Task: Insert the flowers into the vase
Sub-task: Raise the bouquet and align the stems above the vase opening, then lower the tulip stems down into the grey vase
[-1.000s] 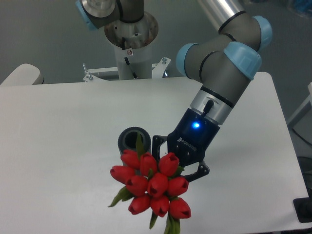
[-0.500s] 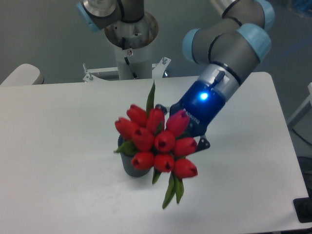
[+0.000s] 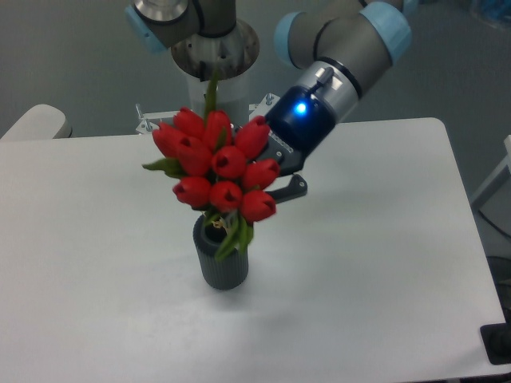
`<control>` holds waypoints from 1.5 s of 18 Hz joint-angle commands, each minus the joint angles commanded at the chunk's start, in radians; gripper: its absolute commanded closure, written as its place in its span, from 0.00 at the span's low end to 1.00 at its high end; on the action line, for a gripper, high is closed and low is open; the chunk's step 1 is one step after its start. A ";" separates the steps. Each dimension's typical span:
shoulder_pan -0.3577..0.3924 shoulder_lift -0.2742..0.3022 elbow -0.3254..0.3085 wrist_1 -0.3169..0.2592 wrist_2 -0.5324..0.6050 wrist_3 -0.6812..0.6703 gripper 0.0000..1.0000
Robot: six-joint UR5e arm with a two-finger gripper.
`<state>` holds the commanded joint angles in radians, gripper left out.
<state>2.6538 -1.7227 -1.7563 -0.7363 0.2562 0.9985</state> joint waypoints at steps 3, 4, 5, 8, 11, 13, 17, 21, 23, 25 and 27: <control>-0.005 0.017 -0.044 0.000 -0.002 0.028 0.75; -0.003 0.018 -0.051 0.000 -0.002 0.044 0.75; -0.002 0.018 -0.055 -0.002 -0.002 0.051 0.75; 0.002 0.020 -0.075 -0.002 -0.002 0.066 0.75; 0.005 0.018 -0.080 -0.002 -0.002 0.087 0.75; 0.008 0.020 -0.103 -0.002 -0.002 0.103 0.75; 0.008 0.022 -0.153 0.000 -0.002 0.155 0.75; 0.008 0.020 -0.195 -0.002 -0.002 0.176 0.75; 0.012 0.018 -0.207 -0.002 -0.002 0.189 0.74; 0.012 0.015 -0.218 -0.002 -0.002 0.190 0.74; 0.021 0.014 -0.232 -0.002 -0.002 0.190 0.74</control>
<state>2.6752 -1.7088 -1.9880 -0.7378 0.2546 1.1888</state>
